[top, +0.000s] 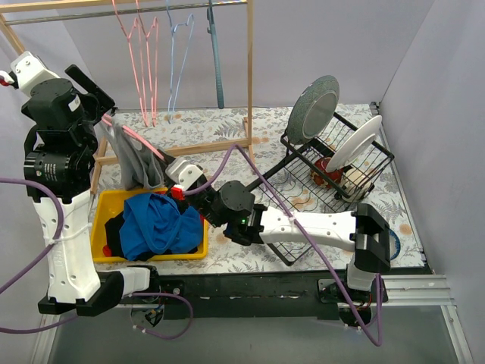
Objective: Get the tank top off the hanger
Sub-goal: Pick up the hanger from the clothesline.
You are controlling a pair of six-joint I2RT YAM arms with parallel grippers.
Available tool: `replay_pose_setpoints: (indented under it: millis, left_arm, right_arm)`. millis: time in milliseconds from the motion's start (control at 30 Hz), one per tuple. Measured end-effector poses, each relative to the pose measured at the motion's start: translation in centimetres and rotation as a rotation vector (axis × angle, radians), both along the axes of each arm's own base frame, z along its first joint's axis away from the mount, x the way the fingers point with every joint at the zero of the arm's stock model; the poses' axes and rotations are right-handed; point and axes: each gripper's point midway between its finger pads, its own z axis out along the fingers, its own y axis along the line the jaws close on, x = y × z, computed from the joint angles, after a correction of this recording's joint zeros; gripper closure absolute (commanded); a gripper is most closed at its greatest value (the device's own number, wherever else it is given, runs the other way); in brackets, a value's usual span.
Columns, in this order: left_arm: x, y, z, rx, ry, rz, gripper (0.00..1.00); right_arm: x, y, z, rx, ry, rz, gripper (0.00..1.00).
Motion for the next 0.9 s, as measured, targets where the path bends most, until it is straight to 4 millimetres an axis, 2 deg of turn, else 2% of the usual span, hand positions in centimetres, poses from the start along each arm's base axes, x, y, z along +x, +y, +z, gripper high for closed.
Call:
replay_pose_setpoints:
  millis: [233, 367, 500, 633, 767, 867, 900]
  left_arm:
    - [0.4, -0.5, -0.3, -0.028, -0.013, -0.023, 0.34]
    - [1.1, -0.9, -0.7, -0.033, -0.022, -0.042, 0.35]
    - [2.1, -1.5, -1.3, -0.023, -0.038, -0.081, 0.42]
    - [2.7, -2.1, -2.1, -0.009, -0.044, -0.121, 0.55]
    - [3.1, -2.5, -2.9, 0.010, -0.052, -0.151, 0.77]
    - [3.1, -2.6, -3.2, 0.028, -0.059, -0.163, 0.89]
    - [3.0, -2.6, -3.3, 0.035, -0.062, -0.165, 0.97]
  right_arm:
    - [0.6, -1.8, 1.2, 0.056, 0.032, -0.007, 0.99]
    - [0.4, -2.6, 1.3, 0.069, 0.043, 0.006, 0.99]
    - [0.0, -3.1, 1.5, 0.079, 0.048, 0.029, 0.99]
    - [-0.4, -3.5, 1.7, 0.092, 0.053, 0.046, 0.99]
    - [-0.5, -3.6, 2.0, 0.104, 0.060, 0.060, 0.99]
    - [-0.6, -3.5, 2.0, 0.108, 0.065, 0.067, 0.99]
    - [-0.6, -3.5, 1.9, 0.108, 0.066, 0.067, 0.99]
